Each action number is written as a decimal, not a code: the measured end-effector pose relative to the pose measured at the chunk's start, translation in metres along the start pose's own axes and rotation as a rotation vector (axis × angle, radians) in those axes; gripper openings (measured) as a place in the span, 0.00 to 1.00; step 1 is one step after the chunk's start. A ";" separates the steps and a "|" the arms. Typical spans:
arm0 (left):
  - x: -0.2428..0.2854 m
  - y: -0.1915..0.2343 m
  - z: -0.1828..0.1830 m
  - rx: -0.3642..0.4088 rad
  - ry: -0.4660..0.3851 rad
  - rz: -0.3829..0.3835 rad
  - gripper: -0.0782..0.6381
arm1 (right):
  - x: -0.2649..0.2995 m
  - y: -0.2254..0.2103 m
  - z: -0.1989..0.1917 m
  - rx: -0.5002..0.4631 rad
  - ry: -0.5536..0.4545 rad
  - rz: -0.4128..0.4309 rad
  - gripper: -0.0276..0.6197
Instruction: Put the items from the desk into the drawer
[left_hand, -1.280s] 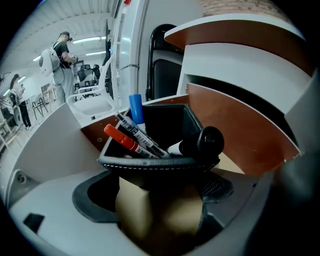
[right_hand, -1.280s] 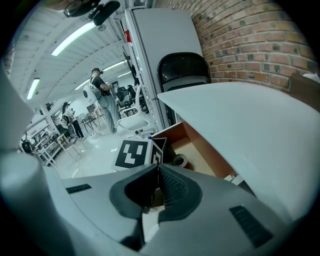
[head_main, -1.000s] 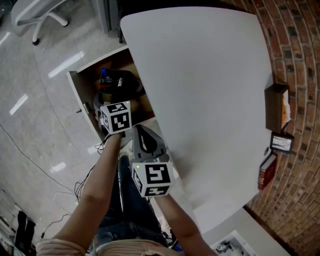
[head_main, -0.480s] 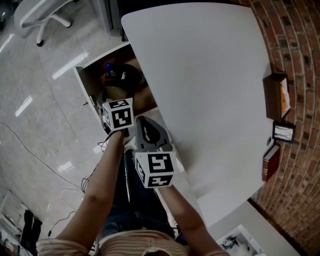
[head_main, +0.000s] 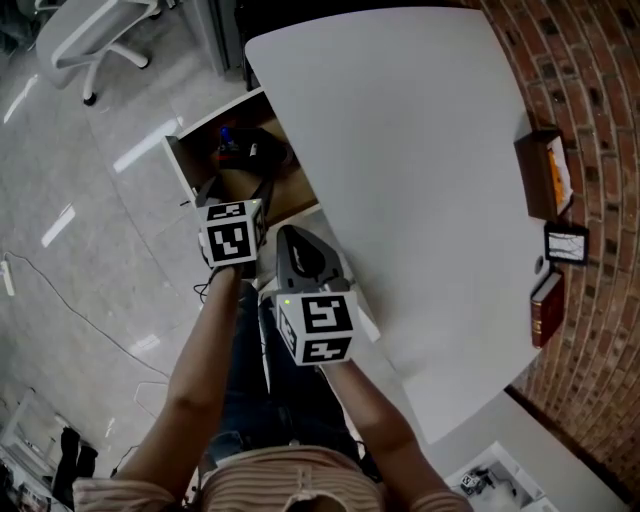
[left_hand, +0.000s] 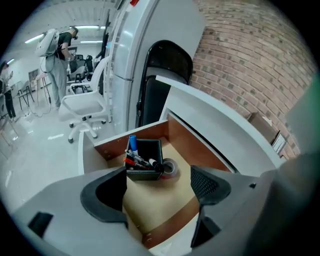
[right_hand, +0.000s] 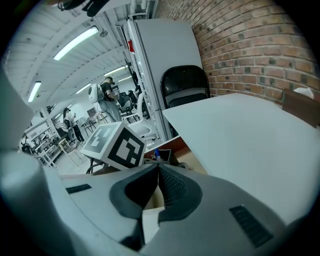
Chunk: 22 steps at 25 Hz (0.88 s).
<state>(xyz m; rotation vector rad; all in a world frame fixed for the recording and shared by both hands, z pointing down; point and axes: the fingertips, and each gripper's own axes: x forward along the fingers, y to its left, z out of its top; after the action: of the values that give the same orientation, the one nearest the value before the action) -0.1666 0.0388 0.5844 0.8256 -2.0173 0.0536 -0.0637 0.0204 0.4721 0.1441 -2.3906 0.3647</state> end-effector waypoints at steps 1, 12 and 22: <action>-0.005 -0.001 0.002 0.004 -0.004 -0.009 0.67 | -0.002 0.002 0.003 -0.002 -0.006 0.000 0.07; -0.066 0.000 0.052 -0.010 -0.180 -0.058 0.15 | -0.026 0.015 0.038 -0.014 -0.068 0.001 0.07; -0.135 -0.020 0.094 0.095 -0.299 -0.211 0.12 | -0.046 0.022 0.072 -0.049 -0.160 0.018 0.07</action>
<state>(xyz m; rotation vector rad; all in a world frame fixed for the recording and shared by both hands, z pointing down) -0.1784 0.0622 0.4208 1.1595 -2.2046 -0.1006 -0.0796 0.0202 0.3847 0.1333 -2.5576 0.3130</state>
